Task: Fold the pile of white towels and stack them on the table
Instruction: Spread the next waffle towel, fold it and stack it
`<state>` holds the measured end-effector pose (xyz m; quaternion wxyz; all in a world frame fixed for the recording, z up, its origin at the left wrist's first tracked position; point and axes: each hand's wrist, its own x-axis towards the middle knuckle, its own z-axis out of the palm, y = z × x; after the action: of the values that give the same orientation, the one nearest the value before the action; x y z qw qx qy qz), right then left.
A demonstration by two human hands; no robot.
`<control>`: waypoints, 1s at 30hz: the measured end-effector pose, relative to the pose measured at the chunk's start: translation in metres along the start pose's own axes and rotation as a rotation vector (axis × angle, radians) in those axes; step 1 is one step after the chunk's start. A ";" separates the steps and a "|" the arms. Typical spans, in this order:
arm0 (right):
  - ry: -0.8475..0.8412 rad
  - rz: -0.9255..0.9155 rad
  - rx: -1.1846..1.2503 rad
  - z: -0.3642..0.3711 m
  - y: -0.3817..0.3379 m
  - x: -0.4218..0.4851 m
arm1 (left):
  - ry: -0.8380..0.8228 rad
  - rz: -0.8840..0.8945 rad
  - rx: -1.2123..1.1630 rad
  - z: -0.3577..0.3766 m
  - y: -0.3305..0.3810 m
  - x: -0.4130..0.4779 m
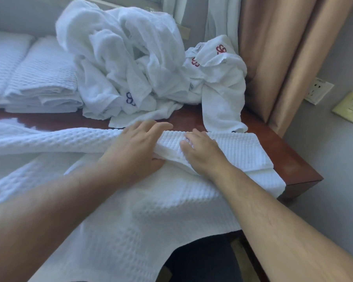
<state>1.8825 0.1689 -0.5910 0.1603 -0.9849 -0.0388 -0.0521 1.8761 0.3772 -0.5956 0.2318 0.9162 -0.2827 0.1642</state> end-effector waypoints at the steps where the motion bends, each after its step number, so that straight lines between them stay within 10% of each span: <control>1: -0.004 -0.008 -0.051 0.004 -0.002 0.000 | 0.009 -0.080 0.099 -0.008 -0.008 -0.004; 7: -0.077 0.096 -0.064 -0.002 -0.049 0.019 | -0.071 -0.394 0.217 -0.068 -0.073 -0.066; 12: -0.010 -0.323 0.432 0.029 -0.150 0.006 | -0.068 -0.389 0.192 -0.100 -0.106 -0.093; 22: 0.142 -0.520 0.033 0.072 -0.162 0.031 | 0.144 -0.503 0.147 -0.102 -0.148 -0.101; 30: 0.364 -0.696 0.197 0.074 -0.160 0.031 | -0.342 -0.580 -0.132 -0.159 -0.167 -0.080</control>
<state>1.9049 0.3457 -0.6077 0.2312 -0.8676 -0.3456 -0.2727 1.8855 0.6172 -0.5524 0.2768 0.9557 -0.0553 -0.0833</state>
